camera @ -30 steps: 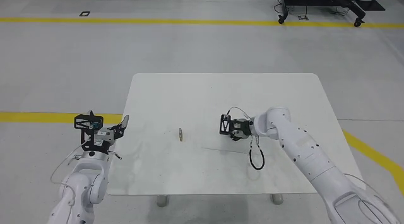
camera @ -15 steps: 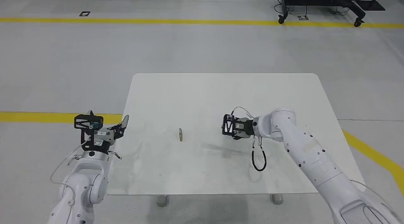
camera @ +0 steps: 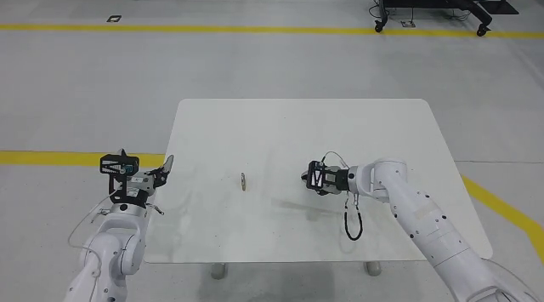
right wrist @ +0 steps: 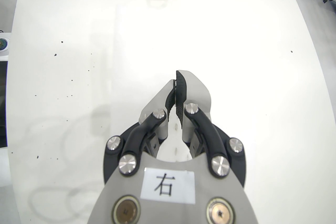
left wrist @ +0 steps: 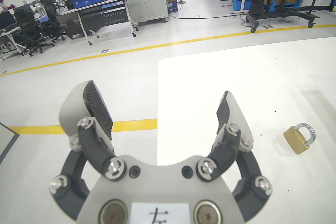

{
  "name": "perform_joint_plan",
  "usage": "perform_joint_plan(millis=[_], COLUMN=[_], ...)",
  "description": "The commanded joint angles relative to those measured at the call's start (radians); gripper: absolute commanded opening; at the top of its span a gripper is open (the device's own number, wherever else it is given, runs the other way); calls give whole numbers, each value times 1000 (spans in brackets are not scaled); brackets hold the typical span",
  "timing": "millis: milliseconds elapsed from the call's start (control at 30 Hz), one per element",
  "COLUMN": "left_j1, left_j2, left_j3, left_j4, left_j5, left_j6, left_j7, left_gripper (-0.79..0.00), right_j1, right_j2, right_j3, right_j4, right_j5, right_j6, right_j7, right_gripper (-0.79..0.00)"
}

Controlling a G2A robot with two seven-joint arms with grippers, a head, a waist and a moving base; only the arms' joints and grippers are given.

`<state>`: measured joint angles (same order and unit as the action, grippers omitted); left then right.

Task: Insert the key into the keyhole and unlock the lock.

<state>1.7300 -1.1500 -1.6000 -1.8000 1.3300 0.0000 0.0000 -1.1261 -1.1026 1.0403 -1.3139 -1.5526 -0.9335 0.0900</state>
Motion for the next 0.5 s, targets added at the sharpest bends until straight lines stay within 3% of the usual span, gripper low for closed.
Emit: perform_joint_plan(millis=[0,100,200,333,467], left_j1=[2,38,31,-94,-256], left_j2=[0,6,9,3,-18], left_j3=[-11,-22,59,224,392], left_j4=[-6,-99,-214,-227,-129], left_j5=[-8,109,188,306,352], left_j6=[-1,-14,-129,-231,-275], left_j7=[5,-29,-120,-292,-442], left_gripper=[0,0,0,0,0], right_j1=[0,0,0,0,0], right_j2=[0,0,0,0,0], right_j3=[0,0,0,0,0], right_j4=[0,0,0,0,0], right_j5=[0,0,0,0,0], right_j6=[0,0,0,0,0], right_j7=[0,0,0,0,0], right_gripper=[-785,-785,-785,-785,-785])
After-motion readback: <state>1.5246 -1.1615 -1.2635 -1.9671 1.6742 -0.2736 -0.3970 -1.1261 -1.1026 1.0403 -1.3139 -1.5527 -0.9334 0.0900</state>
